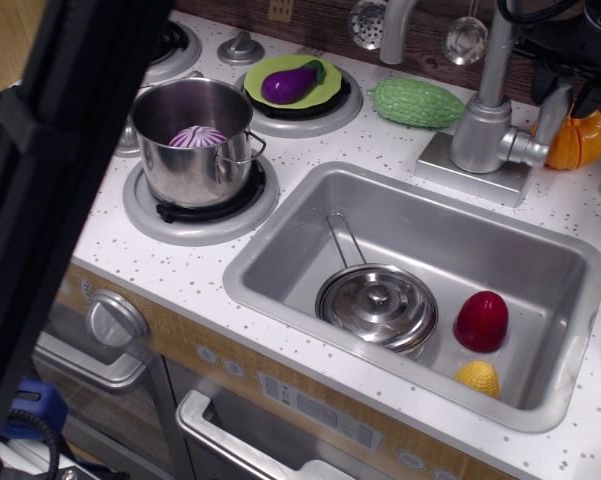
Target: Turn lever vertical to front
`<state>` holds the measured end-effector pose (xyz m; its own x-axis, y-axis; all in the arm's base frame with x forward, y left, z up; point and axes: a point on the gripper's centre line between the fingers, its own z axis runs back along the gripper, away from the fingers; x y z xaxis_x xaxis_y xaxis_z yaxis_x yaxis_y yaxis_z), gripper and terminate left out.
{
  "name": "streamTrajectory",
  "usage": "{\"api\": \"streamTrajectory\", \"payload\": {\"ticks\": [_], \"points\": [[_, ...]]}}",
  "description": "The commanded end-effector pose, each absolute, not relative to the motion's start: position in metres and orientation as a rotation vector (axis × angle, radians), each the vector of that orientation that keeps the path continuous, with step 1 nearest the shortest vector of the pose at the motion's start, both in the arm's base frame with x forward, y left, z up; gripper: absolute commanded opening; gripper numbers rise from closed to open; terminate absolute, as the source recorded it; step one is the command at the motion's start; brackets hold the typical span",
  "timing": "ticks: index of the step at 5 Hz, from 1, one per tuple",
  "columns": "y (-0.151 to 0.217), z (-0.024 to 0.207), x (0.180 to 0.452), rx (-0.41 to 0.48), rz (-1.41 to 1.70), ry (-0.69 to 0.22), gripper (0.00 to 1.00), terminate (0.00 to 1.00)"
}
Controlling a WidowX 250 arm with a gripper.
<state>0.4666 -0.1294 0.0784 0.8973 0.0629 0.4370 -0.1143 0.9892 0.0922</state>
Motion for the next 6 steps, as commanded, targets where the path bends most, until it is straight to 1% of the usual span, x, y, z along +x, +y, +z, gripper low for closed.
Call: {"api": "streamTrajectory", "payload": {"ticks": [1,2,3,5,6], "points": [[-0.150,0.107,0.440,0.082,0.139,-0.491,0.00,0.00],[-0.145,0.101,0.436,0.067,0.147,-0.485,0.00,0.00],[-0.141,0.083,0.434,0.016,0.158,-0.456,0.00,0.00],[-0.147,0.067,0.434,-0.017,0.189,-0.382,0.00,0.00],[-0.151,0.056,0.435,-0.056,0.214,-0.325,0.00,0.00]]}}
